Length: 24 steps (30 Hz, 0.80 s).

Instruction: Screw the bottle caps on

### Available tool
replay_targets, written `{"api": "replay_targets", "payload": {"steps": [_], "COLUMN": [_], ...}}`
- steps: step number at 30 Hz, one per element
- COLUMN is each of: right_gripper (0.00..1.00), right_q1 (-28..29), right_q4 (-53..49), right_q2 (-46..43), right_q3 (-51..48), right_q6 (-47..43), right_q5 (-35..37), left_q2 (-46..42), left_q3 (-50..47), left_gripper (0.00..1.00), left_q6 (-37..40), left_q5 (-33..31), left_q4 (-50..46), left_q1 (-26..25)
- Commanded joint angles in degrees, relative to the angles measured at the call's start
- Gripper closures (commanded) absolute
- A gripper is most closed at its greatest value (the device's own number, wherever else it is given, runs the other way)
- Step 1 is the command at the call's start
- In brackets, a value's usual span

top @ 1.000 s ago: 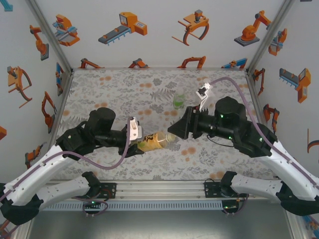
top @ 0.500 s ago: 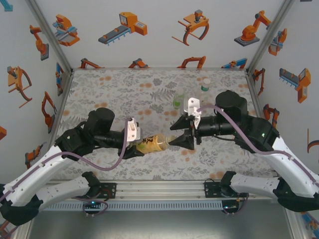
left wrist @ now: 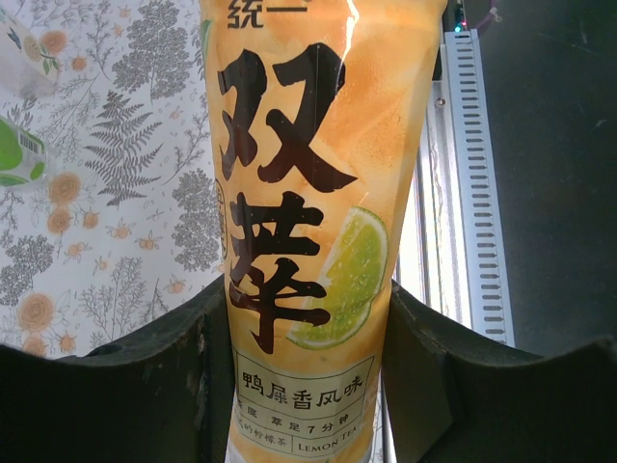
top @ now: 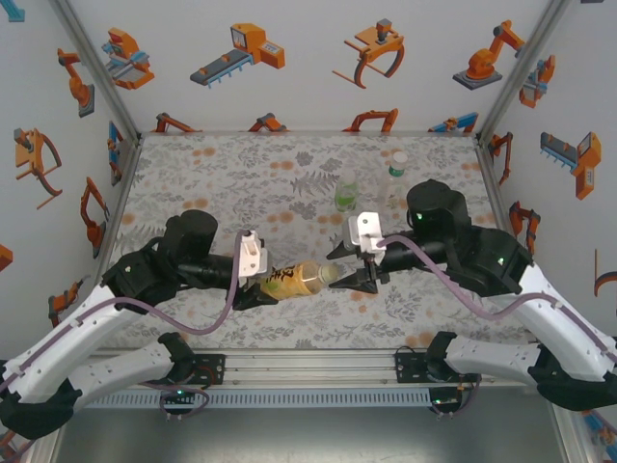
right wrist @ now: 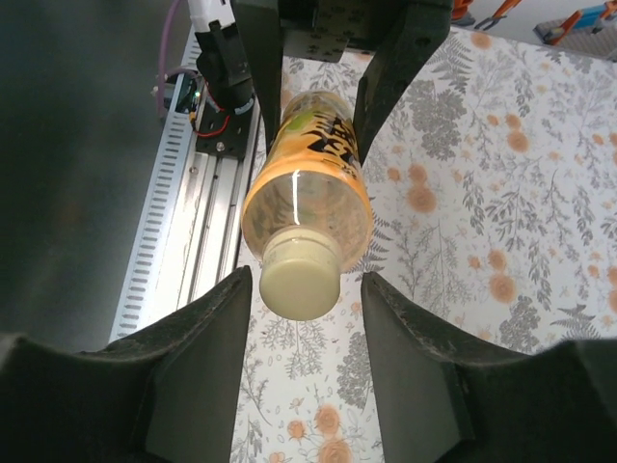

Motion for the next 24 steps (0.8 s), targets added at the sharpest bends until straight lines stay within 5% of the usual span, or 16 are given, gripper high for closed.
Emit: {"api": "replay_targets", "payload": {"steps": [1, 17, 24], "right_gripper": [0.55, 0.59, 0.77], "right_q1": [-0.04, -0.03, -0.03], "right_q4": [2.95, 6.93, 6.82], "right_q2": [-1.13, -2.40, -1.93], "right_q3": [-1.11, -2.09, -2.43], "right_q6": [0.29, 3.53, 7.55], "right_q5": [-1.32, -1.35, 0.25], "left_q2": [-0.63, -0.53, -0.47], "left_q3": [1.10, 0.67, 0.63], "left_gripper": [1.00, 1.00, 1.00], "left_q6": [0.31, 0.42, 0.42], "left_q5": [1.61, 1.39, 1.27], "left_q4": [-0.16, -0.18, -0.17], "left_q1": [-0.17, -0.17, -0.17]}}
